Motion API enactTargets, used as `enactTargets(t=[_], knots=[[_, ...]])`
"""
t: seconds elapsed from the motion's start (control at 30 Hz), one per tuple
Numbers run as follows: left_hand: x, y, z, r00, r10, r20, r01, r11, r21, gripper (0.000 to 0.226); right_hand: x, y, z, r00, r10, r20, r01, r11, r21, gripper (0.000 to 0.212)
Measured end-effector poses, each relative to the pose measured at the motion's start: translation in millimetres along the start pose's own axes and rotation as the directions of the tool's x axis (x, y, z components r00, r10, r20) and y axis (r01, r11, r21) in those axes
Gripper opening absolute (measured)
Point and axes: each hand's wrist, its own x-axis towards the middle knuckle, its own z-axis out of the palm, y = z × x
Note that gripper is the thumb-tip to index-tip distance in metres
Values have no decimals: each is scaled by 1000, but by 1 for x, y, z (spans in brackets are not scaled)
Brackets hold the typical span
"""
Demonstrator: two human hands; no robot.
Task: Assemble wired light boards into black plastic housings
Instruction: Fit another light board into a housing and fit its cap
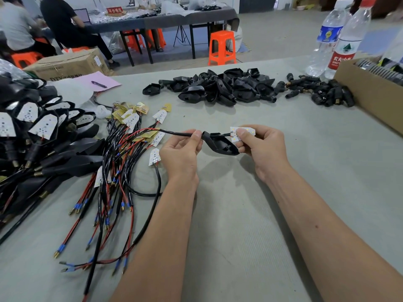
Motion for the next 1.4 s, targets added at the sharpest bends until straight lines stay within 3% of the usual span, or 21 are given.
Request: enactTargets(t=[0.17,0.27,0.6,0.9,1.07,1.4], knots=[[2,0,2,999,-44,27,44,999,-4,6,-2,0,4,999,-20,-35,20,1000,4,8],[-1,-1,6,985,-124,124,123,992,11,3,-3,0,6,997,-32,-71,33,999,9,9],[-3,-1,4,968,-119,220,112,993,45,8,0,5,6,995,-80,-53,74,992,-103,5],[-6,-7,6,982,-60,180,49,997,64,23,-1,3,8,998,-62,-32,58,991,-119,7],[-4,-6,8,970,-96,225,78,993,91,7,-4,0,10,995,-94,14,95,991,-96,6],[-4,-10,10,988,-70,140,63,997,54,10,-3,4,10,996,-73,-53,66,990,-126,8]])
